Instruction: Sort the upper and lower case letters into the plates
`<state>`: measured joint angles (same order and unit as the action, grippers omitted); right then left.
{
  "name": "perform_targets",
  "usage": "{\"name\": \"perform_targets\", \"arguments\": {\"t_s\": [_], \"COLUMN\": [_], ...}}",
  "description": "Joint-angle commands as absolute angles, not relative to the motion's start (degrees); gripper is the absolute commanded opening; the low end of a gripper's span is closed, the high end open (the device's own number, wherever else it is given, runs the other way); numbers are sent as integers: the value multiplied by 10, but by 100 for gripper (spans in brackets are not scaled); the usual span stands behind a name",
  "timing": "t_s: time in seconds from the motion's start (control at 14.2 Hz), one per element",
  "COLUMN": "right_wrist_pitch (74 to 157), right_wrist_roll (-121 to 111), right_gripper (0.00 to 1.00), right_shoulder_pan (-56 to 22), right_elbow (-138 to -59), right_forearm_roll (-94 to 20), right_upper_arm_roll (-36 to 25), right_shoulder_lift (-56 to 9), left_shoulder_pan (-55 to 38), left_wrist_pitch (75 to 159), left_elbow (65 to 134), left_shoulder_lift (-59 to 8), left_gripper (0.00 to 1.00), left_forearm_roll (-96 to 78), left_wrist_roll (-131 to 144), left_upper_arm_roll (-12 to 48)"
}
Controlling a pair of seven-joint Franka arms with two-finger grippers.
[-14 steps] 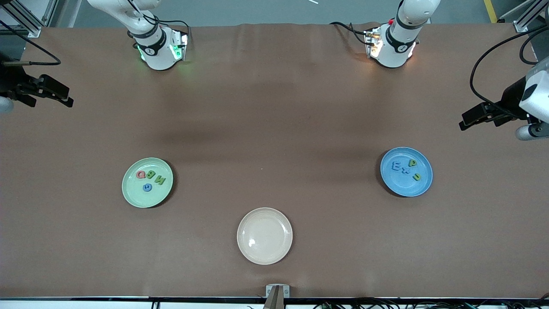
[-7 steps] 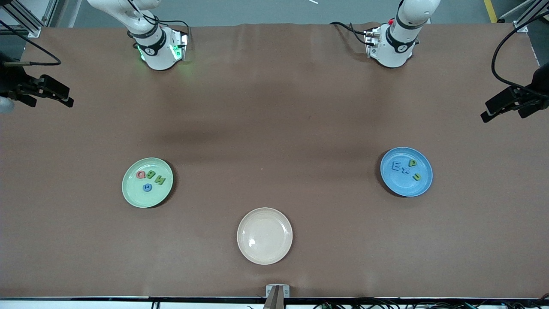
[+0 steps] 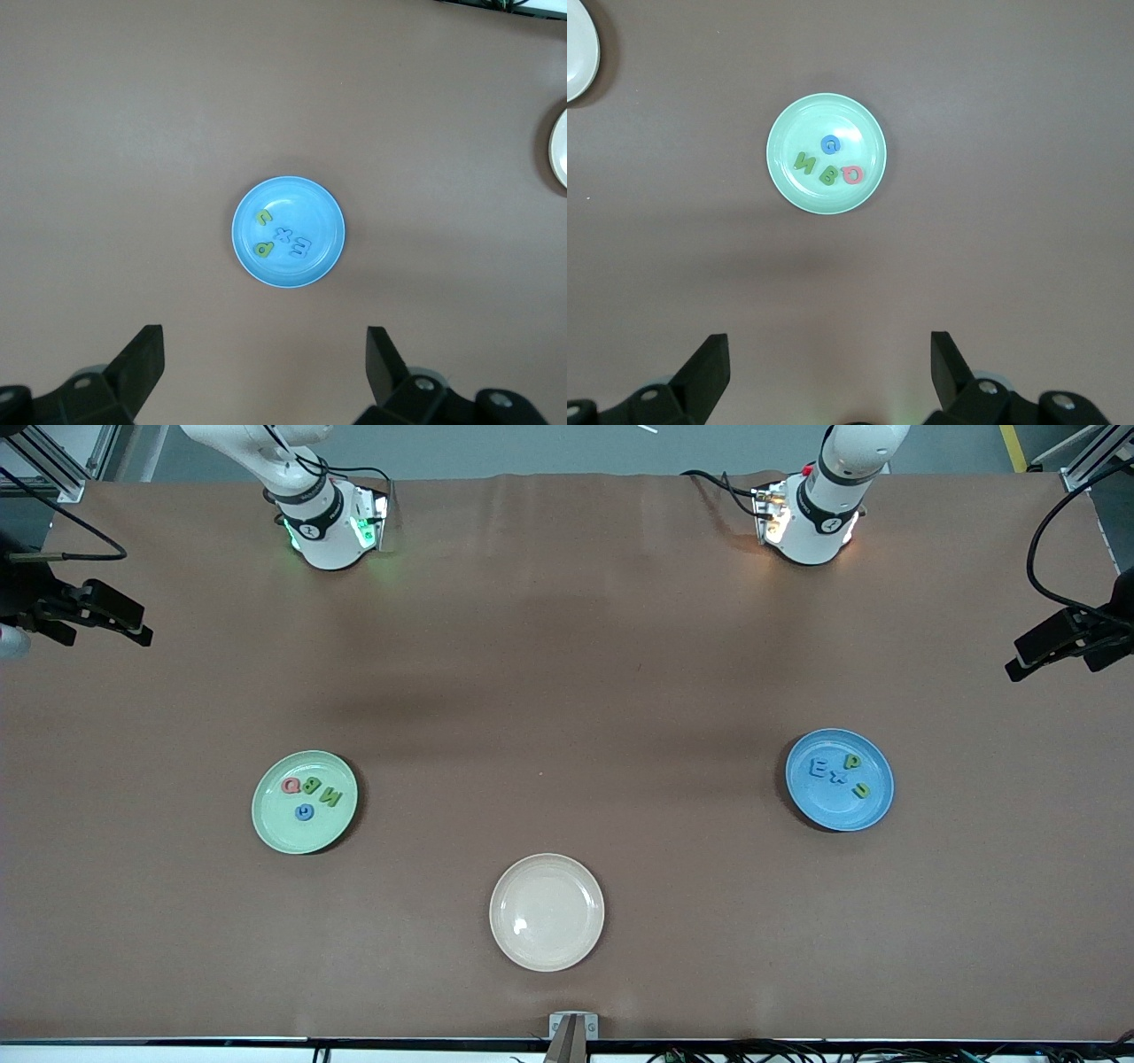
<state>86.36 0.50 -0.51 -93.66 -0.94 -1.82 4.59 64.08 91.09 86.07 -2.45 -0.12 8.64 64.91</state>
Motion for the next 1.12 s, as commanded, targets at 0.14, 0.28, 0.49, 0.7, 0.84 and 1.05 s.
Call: {"name": "perform_targets", "arguments": {"t_s": [0.14, 0.28, 0.49, 0.7, 0.84, 1.05], "right_wrist_pitch": [866, 865, 863, 863, 863, 863], "right_wrist_roll": [1, 1, 1, 2, 2, 1], "right_gripper": [100, 100, 100, 100, 100, 100], "right_shoulder_pan": [-9, -8, -9, -9, -7, -7], "right_elbow": [-952, -952, -951, -951, -952, -952], "right_forearm_roll": [-4, -4, -4, -4, -8, -8], "right_upper_arm_roll": [-19, -19, -19, -19, -20, -20], "right_shoulder_lift": [61, 62, 61, 61, 61, 61], "left_shoulder_pan": [643, 644, 642, 572, 441, 234], "left_wrist_pitch": [904, 904, 904, 904, 902, 898], "left_elbow": [853, 853, 853, 853, 852, 851], "left_shoulder_lift": [-30, -30, -35, -37, -36, -32], "left_gripper": [100, 100, 100, 100, 100, 100], "left_forearm_roll": [9, 9, 9, 9, 9, 8], "left_wrist_roll": [75, 75, 73, 73, 72, 70], "left_upper_arm_roll": [652, 651, 643, 578, 450, 242]}}
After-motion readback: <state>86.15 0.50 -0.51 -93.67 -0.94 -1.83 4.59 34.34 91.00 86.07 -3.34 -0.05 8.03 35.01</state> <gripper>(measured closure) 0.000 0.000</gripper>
